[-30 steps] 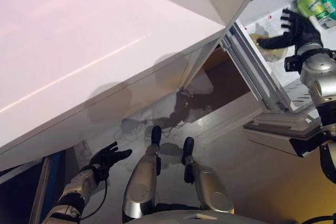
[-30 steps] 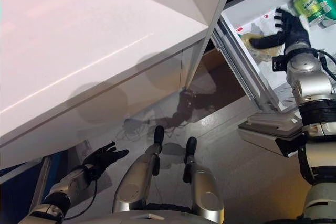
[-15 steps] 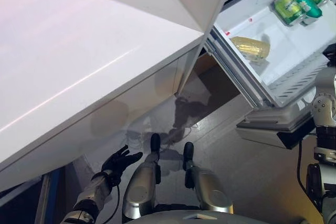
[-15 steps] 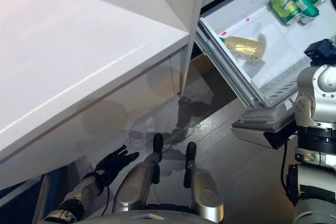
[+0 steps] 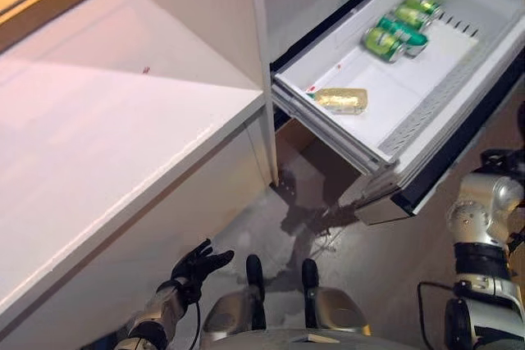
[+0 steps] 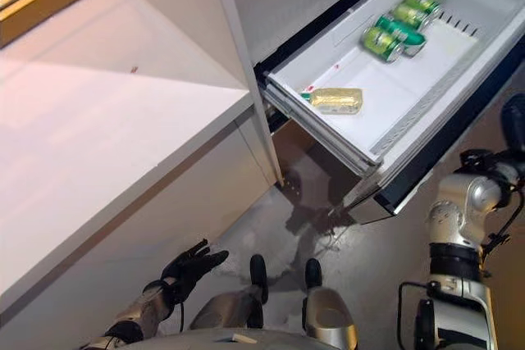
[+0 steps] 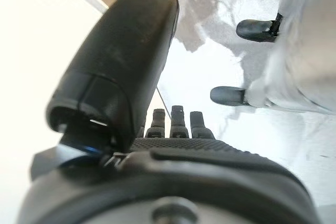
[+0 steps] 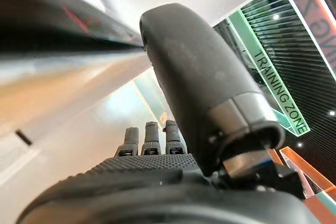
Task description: Put drinks into fridge and close the fridge
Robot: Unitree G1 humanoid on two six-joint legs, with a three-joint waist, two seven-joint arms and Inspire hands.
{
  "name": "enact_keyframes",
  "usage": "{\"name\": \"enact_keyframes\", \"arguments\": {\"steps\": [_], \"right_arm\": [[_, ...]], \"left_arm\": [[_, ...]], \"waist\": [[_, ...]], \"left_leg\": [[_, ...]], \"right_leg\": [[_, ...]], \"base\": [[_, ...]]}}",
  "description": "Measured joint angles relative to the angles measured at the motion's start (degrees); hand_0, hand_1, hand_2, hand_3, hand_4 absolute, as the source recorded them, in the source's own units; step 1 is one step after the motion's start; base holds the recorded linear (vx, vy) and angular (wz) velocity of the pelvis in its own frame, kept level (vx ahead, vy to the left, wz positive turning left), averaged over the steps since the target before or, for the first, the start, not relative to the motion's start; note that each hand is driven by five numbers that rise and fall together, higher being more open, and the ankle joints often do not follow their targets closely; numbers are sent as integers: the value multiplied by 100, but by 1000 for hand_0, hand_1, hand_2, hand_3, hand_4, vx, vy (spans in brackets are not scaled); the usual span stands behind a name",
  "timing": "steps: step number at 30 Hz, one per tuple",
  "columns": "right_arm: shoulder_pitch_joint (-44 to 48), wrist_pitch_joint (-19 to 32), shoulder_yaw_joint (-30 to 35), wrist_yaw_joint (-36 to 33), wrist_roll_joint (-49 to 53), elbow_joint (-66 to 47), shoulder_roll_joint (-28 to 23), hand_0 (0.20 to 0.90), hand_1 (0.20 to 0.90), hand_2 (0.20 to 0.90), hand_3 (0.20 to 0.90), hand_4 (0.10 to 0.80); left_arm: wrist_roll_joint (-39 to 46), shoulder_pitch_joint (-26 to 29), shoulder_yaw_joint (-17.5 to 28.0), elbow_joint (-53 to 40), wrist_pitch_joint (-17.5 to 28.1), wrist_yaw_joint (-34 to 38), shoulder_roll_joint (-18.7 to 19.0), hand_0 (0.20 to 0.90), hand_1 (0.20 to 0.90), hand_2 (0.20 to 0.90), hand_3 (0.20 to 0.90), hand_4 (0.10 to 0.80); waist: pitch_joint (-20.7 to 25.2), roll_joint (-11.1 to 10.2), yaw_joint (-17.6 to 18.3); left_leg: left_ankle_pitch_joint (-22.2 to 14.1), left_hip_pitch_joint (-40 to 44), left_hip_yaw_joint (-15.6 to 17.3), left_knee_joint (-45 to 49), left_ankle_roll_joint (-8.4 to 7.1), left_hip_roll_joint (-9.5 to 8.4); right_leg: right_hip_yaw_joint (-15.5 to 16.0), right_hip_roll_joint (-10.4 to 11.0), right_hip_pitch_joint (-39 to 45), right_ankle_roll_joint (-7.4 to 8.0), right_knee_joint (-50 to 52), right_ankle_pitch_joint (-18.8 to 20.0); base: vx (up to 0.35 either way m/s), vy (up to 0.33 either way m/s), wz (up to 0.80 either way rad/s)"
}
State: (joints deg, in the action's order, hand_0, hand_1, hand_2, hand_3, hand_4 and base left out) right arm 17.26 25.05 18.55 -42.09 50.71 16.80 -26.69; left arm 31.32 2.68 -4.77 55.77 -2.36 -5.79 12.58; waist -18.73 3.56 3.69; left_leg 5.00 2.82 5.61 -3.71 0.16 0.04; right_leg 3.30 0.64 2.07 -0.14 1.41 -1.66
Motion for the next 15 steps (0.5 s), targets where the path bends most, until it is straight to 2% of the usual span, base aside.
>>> {"name": "enact_keyframes", "arguments": {"steps": [4,9,11,15], "right_arm": [[-96,-50,-23,410,451,342,67,900,900,900,900,800],[-131,-427,-136,1194,811,563,69,900,900,900,900,800],[-129,-550,-170,1446,885,563,66,900,900,900,900,800],[-21,-830,-370,2036,1114,561,-11,900,900,900,900,800]], "left_arm": [[-57,-218,-1,175,-32,45,1,900,900,900,900,800],[-209,-404,-63,231,-154,47,3,900,900,900,900,800],[-211,-383,-121,237,-166,63,26,900,900,900,900,800],[-198,-164,-220,172,-223,136,170,900,900,900,900,800]], "waist": [[264,-103,47],[283,-128,19],[276,-138,-26],[150,-234,-92]], "left_leg": [[-6,193,47,-70,9,1],[-178,257,98,238,72,-33],[-335,30,111,620,112,-60],[-689,-886,87,1783,215,-198]], "right_leg": [[-39,9,156,19,-38,-13],[-65,83,211,103,245,-124],[-51,126,-25,112,611,-267],[52,358,-981,137,1945,-720]], "base": [[115,-2,-5],[20,-20,-4],[-150,-55,-2],[-182,-50,10]]}}
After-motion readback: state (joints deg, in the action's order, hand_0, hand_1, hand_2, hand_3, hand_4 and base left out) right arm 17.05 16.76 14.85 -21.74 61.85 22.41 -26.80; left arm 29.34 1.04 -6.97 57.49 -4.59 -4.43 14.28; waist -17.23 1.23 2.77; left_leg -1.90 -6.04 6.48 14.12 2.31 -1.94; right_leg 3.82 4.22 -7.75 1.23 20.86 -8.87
